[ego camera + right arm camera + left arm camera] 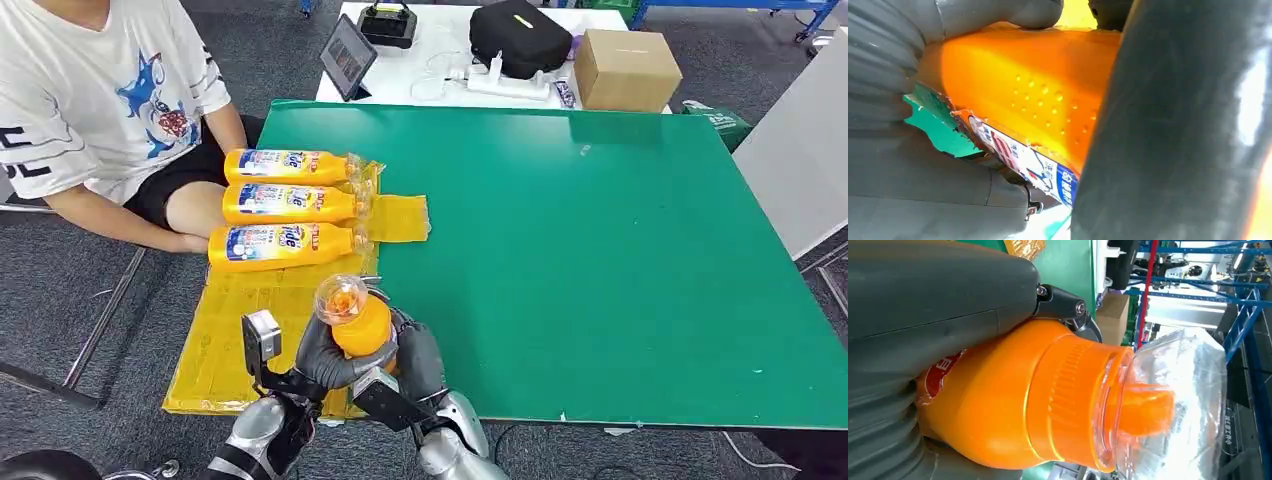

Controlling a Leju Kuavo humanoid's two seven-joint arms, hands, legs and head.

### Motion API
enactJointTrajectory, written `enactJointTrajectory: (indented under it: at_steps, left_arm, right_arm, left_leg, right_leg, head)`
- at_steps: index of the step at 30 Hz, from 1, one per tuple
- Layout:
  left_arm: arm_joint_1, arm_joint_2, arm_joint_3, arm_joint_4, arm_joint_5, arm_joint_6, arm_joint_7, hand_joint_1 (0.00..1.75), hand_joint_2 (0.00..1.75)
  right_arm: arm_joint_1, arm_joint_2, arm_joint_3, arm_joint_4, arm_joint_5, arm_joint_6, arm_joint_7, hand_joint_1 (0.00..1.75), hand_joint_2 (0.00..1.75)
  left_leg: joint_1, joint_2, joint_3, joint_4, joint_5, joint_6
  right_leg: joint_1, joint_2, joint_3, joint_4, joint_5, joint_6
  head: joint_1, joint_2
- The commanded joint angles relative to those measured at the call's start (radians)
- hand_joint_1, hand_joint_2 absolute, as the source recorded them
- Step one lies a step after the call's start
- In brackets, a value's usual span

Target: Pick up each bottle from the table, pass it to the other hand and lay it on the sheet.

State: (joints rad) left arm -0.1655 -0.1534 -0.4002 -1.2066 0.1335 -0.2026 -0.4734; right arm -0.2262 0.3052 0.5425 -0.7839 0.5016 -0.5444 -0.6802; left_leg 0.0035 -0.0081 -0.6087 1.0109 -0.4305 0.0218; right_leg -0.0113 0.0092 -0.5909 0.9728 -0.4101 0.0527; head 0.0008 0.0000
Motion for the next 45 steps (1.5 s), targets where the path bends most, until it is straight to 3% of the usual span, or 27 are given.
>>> enactJointTrajectory:
  at_steps: [1, 2, 5, 8, 13, 24, 32, 37, 40, 45]
  left_arm:
    - [-0.029, -0.010, -0.017, 0.044, 0.052, -0.059, 0.026, 1.75, 1.75]
    - [-0.023, -0.008, -0.008, 0.034, 0.054, -0.052, 0.025, 1.75, 1.75]
    - [-0.005, -0.010, 0.036, -0.014, 0.041, 0.012, 0.012, 1.75, 1.75]
    - [0.001, -0.020, 0.114, -0.100, -0.112, 0.258, -0.044, 1.75, 1.75]
    - [-0.001, -0.028, 0.194, -0.182, -0.239, 0.449, -0.075, 1.75, 1.75]
    - [0.018, -0.017, 0.293, -0.284, -0.412, 0.696, -0.116, 1.75, 1.75]
    - [0.019, -0.005, 0.296, -0.292, -0.432, 0.702, -0.106, 1.75, 1.75]
    - [0.012, 0.081, 0.239, -0.246, -0.753, 0.670, 0.033, 1.75, 1.75]
    - [-0.053, 0.119, 0.175, -0.087, -0.963, 0.602, 0.120, 1.75, 1.75]
    - [-0.244, 0.121, 0.062, 0.350, -1.183, 0.609, 0.138, 1.75, 1.75]
  right_arm:
    - [-0.043, -0.002, 0.068, 0.085, 0.032, -0.037, 0.032, 0.00, 1.75]
    - [-0.046, -0.004, 0.066, 0.083, 0.033, -0.026, 0.047, 0.00, 0.00]
    - [-0.024, -0.028, 0.042, -0.001, 0.017, -0.001, 0.059, 0.00, 0.00]
    - [0.047, -0.069, -0.011, -0.234, -0.078, 0.100, 0.060, 0.00, 0.00]
    - [0.112, -0.094, -0.064, -0.445, -0.128, 0.147, 0.082, 0.00, 0.00]
    - [0.225, -0.073, -0.188, -0.676, -0.211, 0.071, 0.027, 0.00, 0.00]
    - [0.236, -0.072, -0.203, -0.713, -0.224, 0.051, 0.016, 0.00, 0.00]
    - [0.263, -0.063, -0.262, -0.859, -0.312, -0.040, -0.018, 0.00, 0.00]
    - [0.247, -0.092, -0.234, -0.968, -0.303, -0.115, -0.018, 0.00, 0.00]
    - [0.171, -0.110, -0.157, -0.937, -0.176, -0.154, -0.018, 0.00, 0.00]
  left_leg:
    - [0.000, 0.000, 0.002, 0.000, -0.001, 0.000]
    - [0.001, 0.000, 0.003, 0.000, -0.001, -0.001]
    - [0.001, 0.001, 0.003, 0.000, -0.002, -0.001]
    - [0.000, 0.000, 0.000, 0.001, -0.001, 0.000]
    - [0.001, -0.002, 0.001, 0.002, -0.002, -0.001]
    - [0.001, -0.001, 0.002, 0.001, -0.002, -0.001]
    - [0.001, 0.000, 0.002, 0.000, -0.001, -0.001]
    - [0.000, 0.000, 0.002, 0.000, -0.001, -0.001]
    - [0.000, -0.002, 0.002, 0.000, -0.001, -0.001]
    - [0.000, -0.004, 0.003, -0.001, 0.001, -0.001]
  right_leg:
    - [0.000, -0.001, 0.002, 0.000, -0.001, -0.001]
    - [0.001, -0.001, 0.004, 0.000, -0.001, -0.002]
    - [0.001, -0.001, 0.003, 0.000, -0.001, -0.002]
    - [0.001, -0.001, 0.000, 0.000, -0.001, -0.001]
    - [0.001, -0.004, 0.003, 0.001, -0.003, -0.002]
    - [0.001, -0.003, 0.003, 0.001, -0.002, -0.001]
    - [0.001, -0.001, 0.002, 0.000, -0.001, -0.001]
    - [0.001, -0.001, 0.002, 0.000, -0.001, -0.001]
    - [0.000, -0.003, 0.002, 0.001, -0.002, -0.002]
    - [0.000, -0.005, 0.004, -0.001, -0.001, -0.002]
  head:
    - [0.000, 0.000]
    - [0.000, 0.000]
    - [0.000, 0.000]
    - [0.000, 0.000]
    - [0.000, 0.000]
    - [0.000, 0.000]
    - [0.000, 0.000]
    - [0.000, 0.000]
    - [0.000, 0.000]
    - [0.000, 0.000]
